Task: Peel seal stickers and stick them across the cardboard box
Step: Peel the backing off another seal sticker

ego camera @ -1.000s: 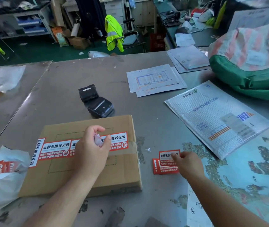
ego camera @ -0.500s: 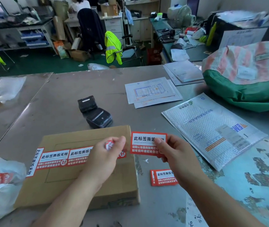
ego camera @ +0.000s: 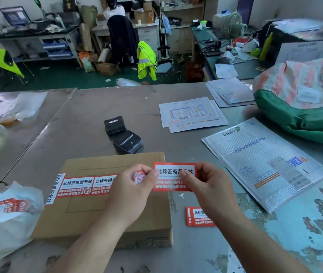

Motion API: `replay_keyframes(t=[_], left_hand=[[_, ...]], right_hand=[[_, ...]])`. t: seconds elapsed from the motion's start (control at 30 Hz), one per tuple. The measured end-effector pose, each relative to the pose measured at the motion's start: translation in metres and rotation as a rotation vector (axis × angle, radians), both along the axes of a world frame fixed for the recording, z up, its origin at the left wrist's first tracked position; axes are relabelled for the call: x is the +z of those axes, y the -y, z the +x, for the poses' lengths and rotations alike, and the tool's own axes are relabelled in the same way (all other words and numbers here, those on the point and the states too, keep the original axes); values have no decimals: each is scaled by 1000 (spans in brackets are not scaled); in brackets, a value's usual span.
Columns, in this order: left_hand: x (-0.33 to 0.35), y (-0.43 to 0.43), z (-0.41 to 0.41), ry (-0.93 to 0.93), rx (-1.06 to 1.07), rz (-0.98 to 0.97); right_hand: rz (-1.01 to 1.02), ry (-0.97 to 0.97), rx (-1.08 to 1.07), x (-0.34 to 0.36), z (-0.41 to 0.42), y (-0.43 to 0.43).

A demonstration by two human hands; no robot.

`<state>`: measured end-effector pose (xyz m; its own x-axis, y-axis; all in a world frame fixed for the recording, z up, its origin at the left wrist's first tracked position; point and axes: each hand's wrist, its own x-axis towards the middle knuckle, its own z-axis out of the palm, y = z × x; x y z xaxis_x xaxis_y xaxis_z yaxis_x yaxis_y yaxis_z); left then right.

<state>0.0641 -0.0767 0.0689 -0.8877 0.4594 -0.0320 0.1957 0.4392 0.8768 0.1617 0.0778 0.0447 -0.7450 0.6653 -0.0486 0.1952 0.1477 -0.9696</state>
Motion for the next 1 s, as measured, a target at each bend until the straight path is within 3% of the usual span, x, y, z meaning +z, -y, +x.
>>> replay_keyframes(t=[0.13,0.33,0.5,0.63,0.8,1.0], left_hand=[[2,4,-2,233,-100,163],[4,8,-1,237,-76,237],[1,11,-6,237,-22,278],[-9,12,-11,251,47,267],[-13,11,-11,237,38,305],[-8,2,-12,325,29,414]], right_hand=[[-7,26,9,2,-3,-4],[-16,129,63,2,-15,-2],[306,68,3,9,-20,3],[538,-4,138,15,-23,2],[511,-13,406,15,-29,3],[384,-108,524,14,-26,4]])
